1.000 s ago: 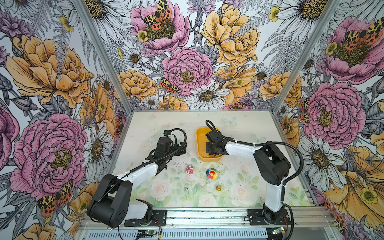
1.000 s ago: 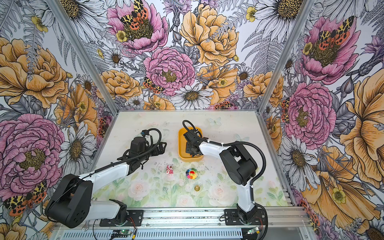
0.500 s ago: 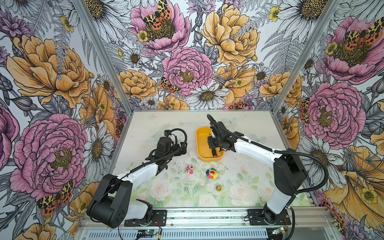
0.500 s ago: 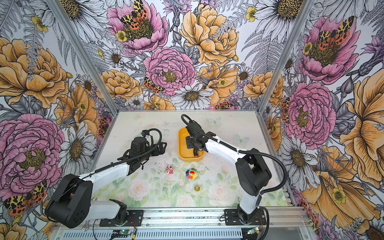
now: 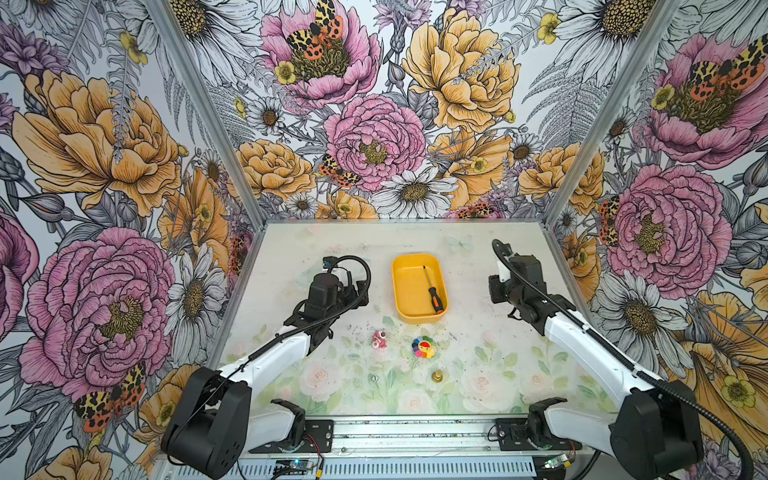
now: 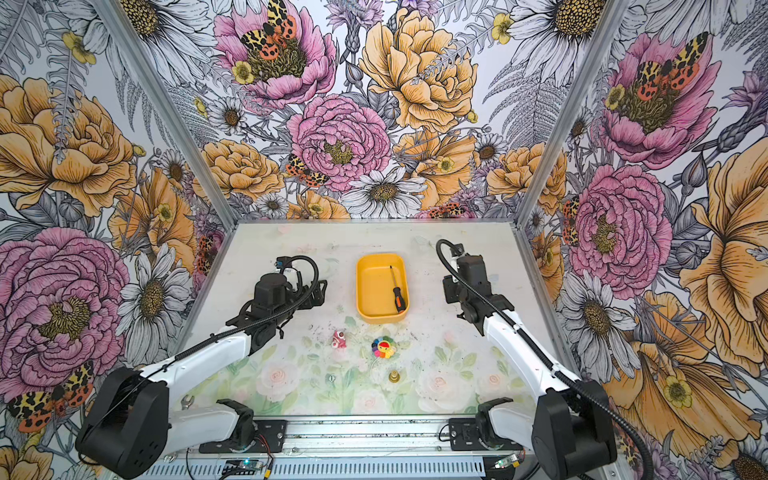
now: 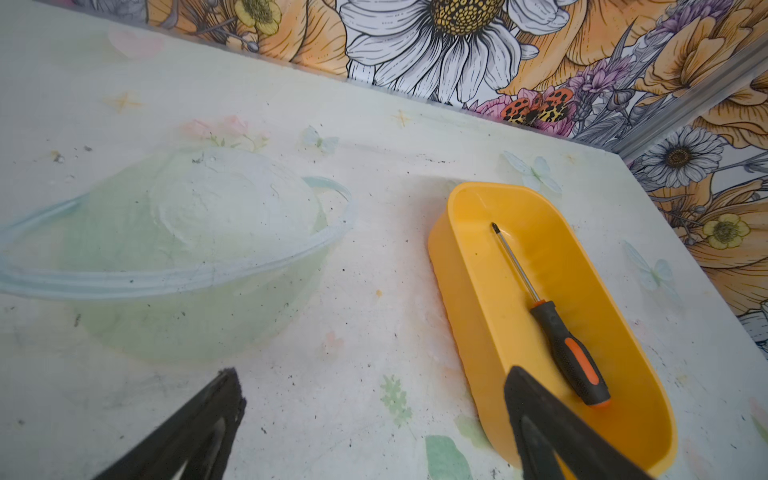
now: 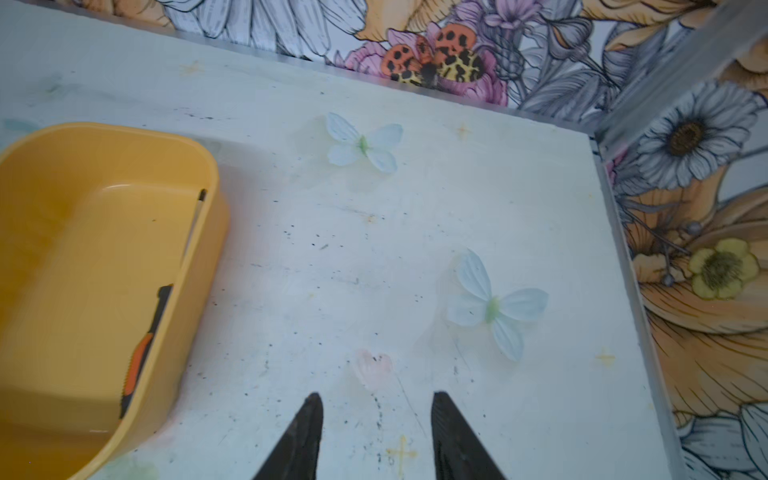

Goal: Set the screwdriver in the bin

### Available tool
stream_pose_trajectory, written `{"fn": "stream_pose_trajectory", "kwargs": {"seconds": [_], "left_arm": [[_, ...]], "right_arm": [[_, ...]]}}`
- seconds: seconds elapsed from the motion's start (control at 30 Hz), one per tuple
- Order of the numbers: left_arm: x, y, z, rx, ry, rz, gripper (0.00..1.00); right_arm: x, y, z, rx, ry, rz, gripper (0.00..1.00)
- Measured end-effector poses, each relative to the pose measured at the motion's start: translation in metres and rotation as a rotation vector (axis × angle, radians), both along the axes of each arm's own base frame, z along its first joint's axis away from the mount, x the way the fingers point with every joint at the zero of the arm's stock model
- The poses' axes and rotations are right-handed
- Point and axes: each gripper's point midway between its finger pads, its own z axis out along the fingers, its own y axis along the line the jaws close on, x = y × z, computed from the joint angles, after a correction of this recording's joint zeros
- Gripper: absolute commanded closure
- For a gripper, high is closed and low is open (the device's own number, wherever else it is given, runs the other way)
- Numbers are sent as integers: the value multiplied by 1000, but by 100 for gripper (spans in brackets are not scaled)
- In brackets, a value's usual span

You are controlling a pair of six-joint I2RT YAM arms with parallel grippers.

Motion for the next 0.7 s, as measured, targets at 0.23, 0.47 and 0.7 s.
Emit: {"fn": "stream_pose_trajectory", "kwargs": {"seconds": [0.23,0.47,0.7], "left_arm": [[-4,18,43,112,-156,23,1],[-2,42,78,149,-306,73,1],[1,61,62,181,-362,107,1]], "right_arm": [[-6,-53,-24,45,-107,-170,56],[-1,-62,-41,111,-229,-194,56],[16,-56,-29,144,-352,-152,56]]}}
